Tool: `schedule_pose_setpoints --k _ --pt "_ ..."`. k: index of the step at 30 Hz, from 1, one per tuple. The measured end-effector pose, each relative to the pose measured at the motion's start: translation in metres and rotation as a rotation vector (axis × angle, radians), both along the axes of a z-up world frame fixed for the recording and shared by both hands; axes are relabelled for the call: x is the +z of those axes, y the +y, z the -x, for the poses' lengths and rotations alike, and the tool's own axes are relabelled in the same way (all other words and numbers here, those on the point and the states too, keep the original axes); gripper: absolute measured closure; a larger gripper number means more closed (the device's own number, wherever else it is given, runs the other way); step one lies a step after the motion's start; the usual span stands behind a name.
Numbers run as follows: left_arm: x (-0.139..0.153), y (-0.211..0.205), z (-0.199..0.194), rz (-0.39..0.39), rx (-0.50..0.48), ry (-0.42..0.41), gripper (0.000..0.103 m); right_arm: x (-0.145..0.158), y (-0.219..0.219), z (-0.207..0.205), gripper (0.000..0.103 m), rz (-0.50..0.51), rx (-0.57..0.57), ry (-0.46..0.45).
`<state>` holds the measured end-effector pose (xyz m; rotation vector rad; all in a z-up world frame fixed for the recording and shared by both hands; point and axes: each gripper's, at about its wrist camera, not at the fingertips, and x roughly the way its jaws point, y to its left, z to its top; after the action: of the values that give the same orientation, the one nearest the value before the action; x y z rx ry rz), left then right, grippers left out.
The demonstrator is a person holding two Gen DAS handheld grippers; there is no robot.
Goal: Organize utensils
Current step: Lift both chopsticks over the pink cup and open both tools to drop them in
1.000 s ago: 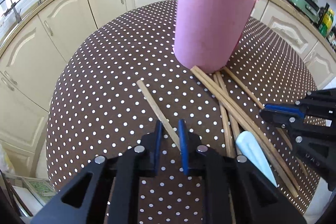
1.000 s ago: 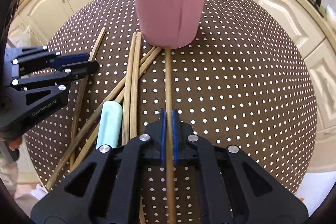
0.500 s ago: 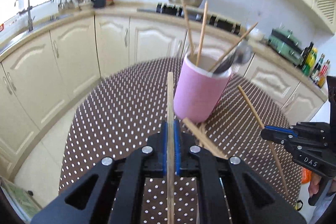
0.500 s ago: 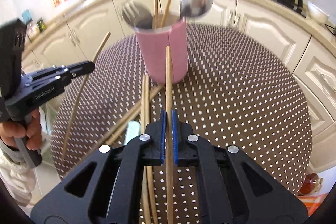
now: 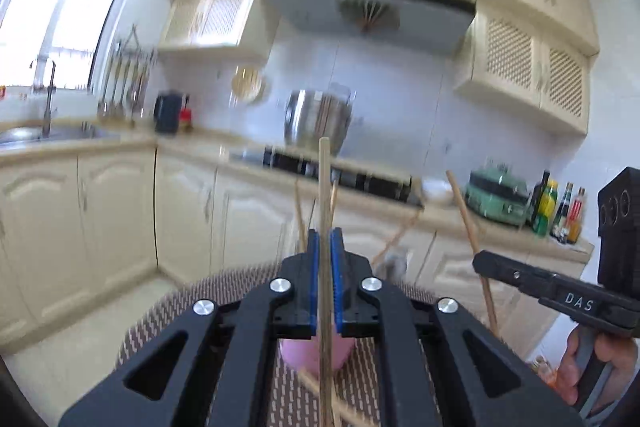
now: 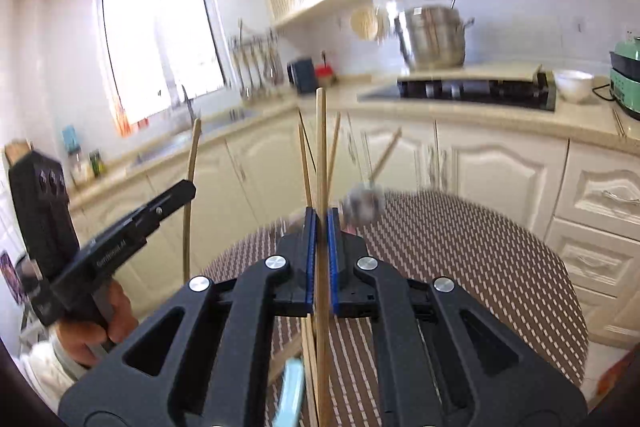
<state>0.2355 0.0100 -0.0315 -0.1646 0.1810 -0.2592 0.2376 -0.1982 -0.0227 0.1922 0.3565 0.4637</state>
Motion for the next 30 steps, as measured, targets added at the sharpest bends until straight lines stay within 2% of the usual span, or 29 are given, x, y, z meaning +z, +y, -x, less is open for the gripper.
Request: schedule_pose_setpoints --k 4,11,20,30 --pt "0.023 -0.004 -0.012 0.027 0.011 -0.116 0.097 0.008 0.002 -0.018 0.097 -0.061 -0.010 -0.084" --pt "0.048 0.001 -0.045 0.104 0.042 -0.257 0.097 0.017 0.013 -0.056 0.097 -0.125 -0.032 -0.188" --pt "0.041 -0.004 -0.086 0.136 0.065 -0.313 0.097 0.012 0.019 -0.087 0.097 -0.164 -0.064 -0.251" --pt "0.020 -0.003 -0.110 0.155 0.073 -0.298 0.097 0.006 0.026 -0.102 0.097 -0.178 -0.077 -0.279"
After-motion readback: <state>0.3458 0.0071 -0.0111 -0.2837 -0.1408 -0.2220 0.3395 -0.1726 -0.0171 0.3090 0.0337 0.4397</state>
